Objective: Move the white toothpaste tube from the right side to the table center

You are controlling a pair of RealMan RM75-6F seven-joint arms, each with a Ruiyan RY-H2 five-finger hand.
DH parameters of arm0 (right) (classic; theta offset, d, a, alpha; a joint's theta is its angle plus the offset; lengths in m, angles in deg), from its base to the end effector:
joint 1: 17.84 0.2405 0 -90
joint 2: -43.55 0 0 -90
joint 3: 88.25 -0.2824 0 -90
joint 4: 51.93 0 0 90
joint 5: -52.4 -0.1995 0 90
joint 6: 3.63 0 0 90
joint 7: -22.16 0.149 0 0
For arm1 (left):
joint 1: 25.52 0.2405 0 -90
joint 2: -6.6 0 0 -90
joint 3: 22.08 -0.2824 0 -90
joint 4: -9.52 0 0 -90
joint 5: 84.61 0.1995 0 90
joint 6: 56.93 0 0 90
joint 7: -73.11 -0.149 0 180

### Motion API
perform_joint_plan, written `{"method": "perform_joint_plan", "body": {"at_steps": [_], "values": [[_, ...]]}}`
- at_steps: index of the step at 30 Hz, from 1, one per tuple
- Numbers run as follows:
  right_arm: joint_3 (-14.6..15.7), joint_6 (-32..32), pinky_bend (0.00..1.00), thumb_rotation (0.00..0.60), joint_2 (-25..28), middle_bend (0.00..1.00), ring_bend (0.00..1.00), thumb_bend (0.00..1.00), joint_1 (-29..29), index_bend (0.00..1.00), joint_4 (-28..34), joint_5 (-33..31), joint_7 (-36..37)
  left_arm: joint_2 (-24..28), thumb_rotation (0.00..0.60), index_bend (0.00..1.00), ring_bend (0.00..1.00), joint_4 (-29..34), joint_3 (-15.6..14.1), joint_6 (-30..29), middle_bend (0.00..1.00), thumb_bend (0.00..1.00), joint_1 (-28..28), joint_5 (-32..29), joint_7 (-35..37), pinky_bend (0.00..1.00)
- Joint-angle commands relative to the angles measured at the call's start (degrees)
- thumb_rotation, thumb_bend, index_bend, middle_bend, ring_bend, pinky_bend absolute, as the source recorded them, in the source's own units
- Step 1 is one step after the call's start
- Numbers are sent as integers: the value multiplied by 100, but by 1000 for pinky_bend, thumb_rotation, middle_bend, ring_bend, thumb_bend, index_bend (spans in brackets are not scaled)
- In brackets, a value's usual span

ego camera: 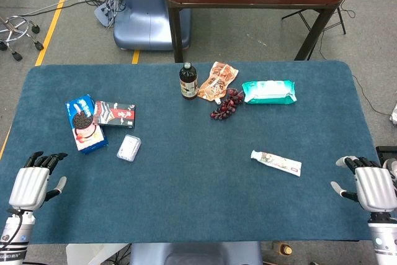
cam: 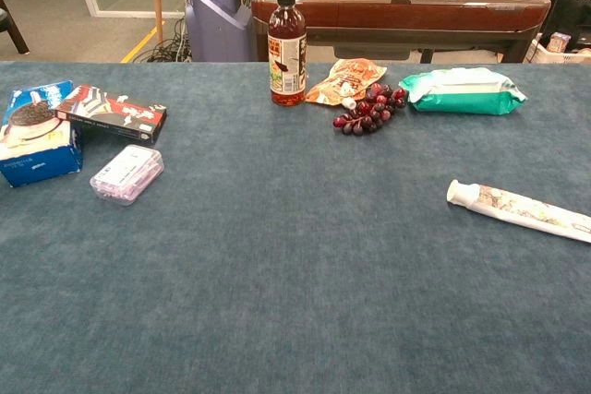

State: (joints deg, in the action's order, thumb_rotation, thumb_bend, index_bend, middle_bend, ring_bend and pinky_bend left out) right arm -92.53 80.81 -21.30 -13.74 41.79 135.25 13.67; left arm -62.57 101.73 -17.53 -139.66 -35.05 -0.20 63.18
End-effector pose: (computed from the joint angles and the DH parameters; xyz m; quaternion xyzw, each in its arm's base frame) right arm -0.3335 -0.1871 0.1786 0.5946 -0.3680 0.3466 0.6252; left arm -0.3110 0.2185 0.1501 -0.6220 -0.3477 -0.3797 0.5900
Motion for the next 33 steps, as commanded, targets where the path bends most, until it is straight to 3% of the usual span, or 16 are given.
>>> {"method": "perform_joint_plan", "body": {"at_steps": [1, 9, 18, 26, 33], "values": [[-9, -9, 445, 600, 8, 458, 381, 214, 14, 419, 20, 12, -2, 10, 600, 237, 314, 18, 5, -12, 323, 317, -4, 6, -5, 133], [-57, -222, 445, 600, 61, 457, 381, 211, 162, 419, 197, -36, -193, -3, 600, 237, 314, -6, -40, -64, 323, 316, 31, 33, 40, 133], [-279, -1445, 445, 600, 230, 392, 322, 206, 973, 338, 722, -446, -824, 36, 600, 237, 314, -2, -104, -6, 323, 317, 3, 106, 35, 133], [-437, -2784, 445, 600, -112, 360, 265, 207, 1873, 314, 382, -1065, -1013, 53, 600, 237, 314, 19, -113, -5, 323, 316, -30, 174, 64, 133], [-479, -3484, 440, 600, -551, 360, 257, 206, 2418, 311, -197, -1453, -954, 35, 600, 237, 314, 11, -144, 1, 323, 317, -53, 248, 100, 133]]}}
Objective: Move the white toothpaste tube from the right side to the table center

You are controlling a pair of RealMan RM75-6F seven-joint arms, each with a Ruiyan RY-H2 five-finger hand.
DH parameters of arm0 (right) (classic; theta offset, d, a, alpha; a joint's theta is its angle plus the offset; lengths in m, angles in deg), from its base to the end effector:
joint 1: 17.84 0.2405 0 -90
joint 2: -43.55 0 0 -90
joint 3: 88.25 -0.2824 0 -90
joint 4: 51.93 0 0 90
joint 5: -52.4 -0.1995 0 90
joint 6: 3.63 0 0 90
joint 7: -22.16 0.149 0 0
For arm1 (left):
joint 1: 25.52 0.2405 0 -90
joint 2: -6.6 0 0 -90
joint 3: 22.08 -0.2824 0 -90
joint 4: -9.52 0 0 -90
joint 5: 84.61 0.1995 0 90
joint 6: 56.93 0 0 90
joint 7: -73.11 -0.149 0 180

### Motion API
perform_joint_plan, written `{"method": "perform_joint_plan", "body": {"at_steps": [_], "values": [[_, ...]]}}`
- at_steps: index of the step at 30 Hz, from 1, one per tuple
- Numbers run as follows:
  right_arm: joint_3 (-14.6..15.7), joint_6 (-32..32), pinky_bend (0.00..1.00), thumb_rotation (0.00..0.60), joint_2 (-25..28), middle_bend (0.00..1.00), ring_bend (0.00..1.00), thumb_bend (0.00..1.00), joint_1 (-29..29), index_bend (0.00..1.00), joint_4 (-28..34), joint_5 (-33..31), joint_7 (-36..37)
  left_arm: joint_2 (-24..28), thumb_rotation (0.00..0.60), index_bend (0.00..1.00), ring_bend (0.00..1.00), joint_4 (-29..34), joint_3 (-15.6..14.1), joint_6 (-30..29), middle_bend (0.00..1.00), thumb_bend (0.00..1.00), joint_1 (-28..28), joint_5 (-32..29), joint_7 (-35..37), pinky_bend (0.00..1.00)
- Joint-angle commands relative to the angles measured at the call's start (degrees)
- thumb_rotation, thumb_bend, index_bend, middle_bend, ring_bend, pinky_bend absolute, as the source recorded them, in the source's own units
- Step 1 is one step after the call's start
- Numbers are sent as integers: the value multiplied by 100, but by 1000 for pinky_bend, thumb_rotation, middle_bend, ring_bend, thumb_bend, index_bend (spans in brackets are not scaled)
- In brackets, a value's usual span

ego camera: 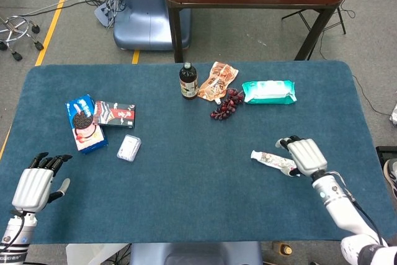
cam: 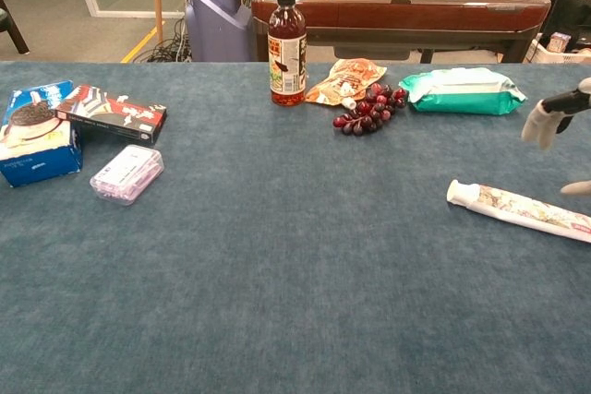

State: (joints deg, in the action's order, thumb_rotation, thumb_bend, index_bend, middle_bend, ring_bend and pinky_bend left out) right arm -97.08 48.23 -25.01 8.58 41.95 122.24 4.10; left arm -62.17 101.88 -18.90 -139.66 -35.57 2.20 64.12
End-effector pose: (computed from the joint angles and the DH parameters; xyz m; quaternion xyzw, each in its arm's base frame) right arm -0.2736 -0.3076 0.0969 0.7353 -0.3957 0.2656 0.4819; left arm -0.3055 0.2161 0.1467 -0.6385 -0.3429 -0.3861 0.5707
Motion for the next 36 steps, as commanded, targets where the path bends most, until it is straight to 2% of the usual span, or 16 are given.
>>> {"method": "perform_joint_plan", "body": {"at_steps": [1, 10, 17, 27, 36], "values": [[-20, -304, 437, 600, -229, 361, 257, 207, 251, 311, -288, -179, 0, -6, 600, 237, 314, -7, -11, 4, 323, 317, -2, 9, 10, 133], [61, -895, 428, 600, -786, 369, 257, 207, 796, 311, -1081, -454, -28, 8, 600, 237, 314, 18, -41, -30, 323, 317, 28, 13, 20, 133], [175, -1069, 428, 600, -995, 380, 257, 207, 998, 311, -1269, -435, 54, 42, 600, 237, 314, 58, -51, -59, 323, 317, 55, 4, 14, 133], [486, -752, 428, 600, -760, 412, 257, 207, 848, 311, -762, -93, 183, 18, 600, 237, 314, 17, -58, -45, 323, 316, 49, 12, 57, 133], [612, -348, 427, 600, -1002, 418, 257, 216, 817, 333, -1232, 61, -248, -21, 600, 237, 314, -16, -77, -66, 323, 317, 69, 19, 119, 132]]}}
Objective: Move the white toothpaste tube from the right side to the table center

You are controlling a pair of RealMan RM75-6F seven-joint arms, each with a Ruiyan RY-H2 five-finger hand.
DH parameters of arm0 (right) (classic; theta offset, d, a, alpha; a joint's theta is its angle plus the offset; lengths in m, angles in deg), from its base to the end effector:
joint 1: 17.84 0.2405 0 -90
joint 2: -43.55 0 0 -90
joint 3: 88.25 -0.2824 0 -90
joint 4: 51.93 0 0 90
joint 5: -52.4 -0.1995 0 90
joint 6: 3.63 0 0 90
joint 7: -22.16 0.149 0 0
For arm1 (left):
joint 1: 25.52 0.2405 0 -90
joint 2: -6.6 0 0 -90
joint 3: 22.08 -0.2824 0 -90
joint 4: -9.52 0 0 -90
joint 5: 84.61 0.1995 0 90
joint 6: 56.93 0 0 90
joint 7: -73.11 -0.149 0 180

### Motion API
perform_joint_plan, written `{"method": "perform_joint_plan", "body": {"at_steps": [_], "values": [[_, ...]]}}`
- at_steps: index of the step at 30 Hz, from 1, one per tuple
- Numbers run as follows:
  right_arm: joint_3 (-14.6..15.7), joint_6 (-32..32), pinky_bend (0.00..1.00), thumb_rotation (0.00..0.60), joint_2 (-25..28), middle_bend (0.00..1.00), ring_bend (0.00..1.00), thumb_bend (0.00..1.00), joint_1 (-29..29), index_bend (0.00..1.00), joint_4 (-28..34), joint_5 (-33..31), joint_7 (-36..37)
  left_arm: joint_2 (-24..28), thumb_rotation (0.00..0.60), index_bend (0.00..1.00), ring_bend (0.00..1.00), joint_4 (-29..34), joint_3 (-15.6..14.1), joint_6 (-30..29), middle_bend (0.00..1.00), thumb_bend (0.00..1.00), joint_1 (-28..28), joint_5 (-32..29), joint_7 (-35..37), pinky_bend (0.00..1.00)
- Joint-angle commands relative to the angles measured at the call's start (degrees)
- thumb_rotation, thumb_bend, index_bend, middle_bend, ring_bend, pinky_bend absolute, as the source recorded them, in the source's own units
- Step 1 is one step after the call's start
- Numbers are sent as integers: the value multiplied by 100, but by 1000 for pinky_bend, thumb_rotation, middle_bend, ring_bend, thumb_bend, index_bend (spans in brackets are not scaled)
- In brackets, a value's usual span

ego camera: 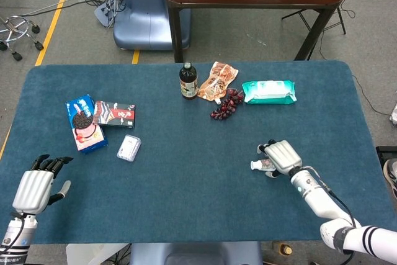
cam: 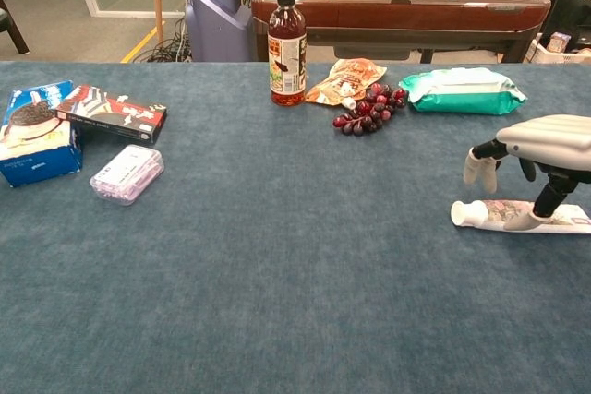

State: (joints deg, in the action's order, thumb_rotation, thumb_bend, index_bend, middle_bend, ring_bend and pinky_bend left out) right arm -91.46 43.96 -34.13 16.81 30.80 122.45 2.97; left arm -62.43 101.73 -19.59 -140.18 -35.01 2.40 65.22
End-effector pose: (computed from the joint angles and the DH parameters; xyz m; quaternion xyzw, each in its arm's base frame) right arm -0.2697 -0.3318 0.0368 0.7944 -0.3534 0.2216 0.4415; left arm -0.3079 0.2107 0.1447 -0.6348 -0.3525 -0.3888 0.5672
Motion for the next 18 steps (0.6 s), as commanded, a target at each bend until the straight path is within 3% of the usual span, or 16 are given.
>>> {"method": "perform_joint_plan", "body": {"at_steps": [1, 18], "values": [[64, 124, 426, 600, -132, 418, 257, 218, -18, 333, -145, 39, -187, 11, 600, 237, 314, -6, -13, -26, 323, 317, 27, -5, 15, 132], [276, 526, 424, 600, -362, 440, 266, 263, -221, 391, -376, 183, -522, 70, 600, 237, 314, -52, -29, -107, 321, 317, 119, -26, 199, 130]]}}
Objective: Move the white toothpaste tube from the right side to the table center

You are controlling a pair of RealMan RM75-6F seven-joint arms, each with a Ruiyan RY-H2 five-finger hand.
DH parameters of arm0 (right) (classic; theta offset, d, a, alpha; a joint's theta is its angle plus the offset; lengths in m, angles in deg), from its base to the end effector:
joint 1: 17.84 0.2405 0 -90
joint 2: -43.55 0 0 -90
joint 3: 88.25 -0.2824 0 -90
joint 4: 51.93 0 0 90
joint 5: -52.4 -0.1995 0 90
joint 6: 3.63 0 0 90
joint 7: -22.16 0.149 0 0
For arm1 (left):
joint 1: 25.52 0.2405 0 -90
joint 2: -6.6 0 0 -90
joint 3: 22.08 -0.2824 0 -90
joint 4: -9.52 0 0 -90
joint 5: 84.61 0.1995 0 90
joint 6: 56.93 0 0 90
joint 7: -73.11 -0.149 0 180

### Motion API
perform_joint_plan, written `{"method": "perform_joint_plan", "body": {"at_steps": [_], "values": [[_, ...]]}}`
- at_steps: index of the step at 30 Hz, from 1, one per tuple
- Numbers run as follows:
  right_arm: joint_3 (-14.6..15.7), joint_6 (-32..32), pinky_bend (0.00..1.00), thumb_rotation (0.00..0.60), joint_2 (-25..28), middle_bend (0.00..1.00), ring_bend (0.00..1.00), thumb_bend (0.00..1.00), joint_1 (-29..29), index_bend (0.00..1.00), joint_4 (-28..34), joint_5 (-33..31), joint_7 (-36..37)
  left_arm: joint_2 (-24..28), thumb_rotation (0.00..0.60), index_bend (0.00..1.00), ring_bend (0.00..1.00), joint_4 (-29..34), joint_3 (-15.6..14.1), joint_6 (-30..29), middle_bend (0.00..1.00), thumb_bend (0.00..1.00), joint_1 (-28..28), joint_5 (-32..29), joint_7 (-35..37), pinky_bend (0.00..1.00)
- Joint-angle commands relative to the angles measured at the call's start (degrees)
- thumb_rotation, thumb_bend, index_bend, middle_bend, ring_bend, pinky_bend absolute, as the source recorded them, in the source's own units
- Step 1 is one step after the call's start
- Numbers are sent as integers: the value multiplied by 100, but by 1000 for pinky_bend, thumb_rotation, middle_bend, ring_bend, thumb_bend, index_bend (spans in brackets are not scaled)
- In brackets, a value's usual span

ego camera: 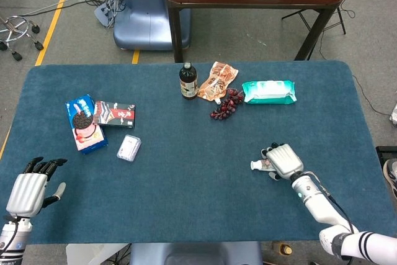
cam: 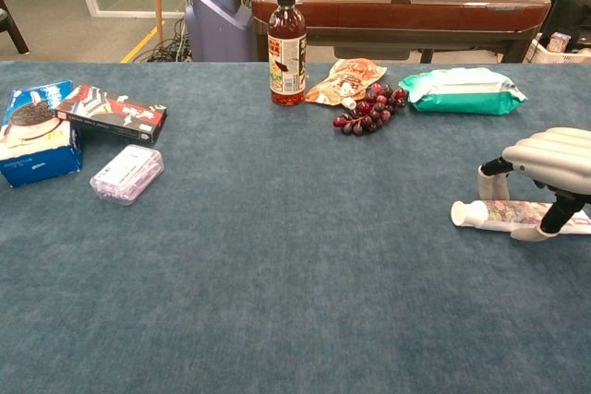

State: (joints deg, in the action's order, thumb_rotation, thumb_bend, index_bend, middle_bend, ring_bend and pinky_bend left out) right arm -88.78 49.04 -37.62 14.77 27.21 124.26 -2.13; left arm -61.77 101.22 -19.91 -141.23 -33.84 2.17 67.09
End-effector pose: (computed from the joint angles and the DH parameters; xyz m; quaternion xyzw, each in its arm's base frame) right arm -0.2844 -0.3186 0.0244 0.8040 -0.3064 0.2043 0.4669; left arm -0.3151 0.2038 0.1513 -0.6242 -0.3606 -0.3893 0.5734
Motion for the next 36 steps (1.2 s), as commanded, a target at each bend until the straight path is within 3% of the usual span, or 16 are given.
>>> {"method": "perform_joint_plan", "body": {"at_steps": [1, 15, 21, 32, 36], "values": [[7, 33, 424, 600, -25, 441, 268, 266, -28, 392, -34, -6, -17, 3, 600, 237, 314, -4, 4, -2, 321, 317, 3, -2, 23, 130], [49, 109, 424, 600, -152, 463, 289, 313, -104, 421, -234, -59, -287, 1, 600, 236, 314, -31, -6, -3, 319, 317, 35, -6, 135, 130], [90, 6, 424, 600, -172, 498, 328, 474, -62, 480, -301, -26, -397, 4, 600, 236, 314, -45, -13, 4, 319, 316, 39, 5, 180, 130], [32, -595, 425, 600, 222, 597, 458, 951, 390, 615, 156, 22, -601, 171, 600, 237, 315, 114, 14, 192, 319, 317, -153, 175, 159, 130], [-69, -970, 425, 600, 494, 639, 507, 1000, 645, 671, 485, -142, -606, 348, 600, 237, 318, 258, 47, 467, 322, 316, -392, 305, 200, 130]]}}
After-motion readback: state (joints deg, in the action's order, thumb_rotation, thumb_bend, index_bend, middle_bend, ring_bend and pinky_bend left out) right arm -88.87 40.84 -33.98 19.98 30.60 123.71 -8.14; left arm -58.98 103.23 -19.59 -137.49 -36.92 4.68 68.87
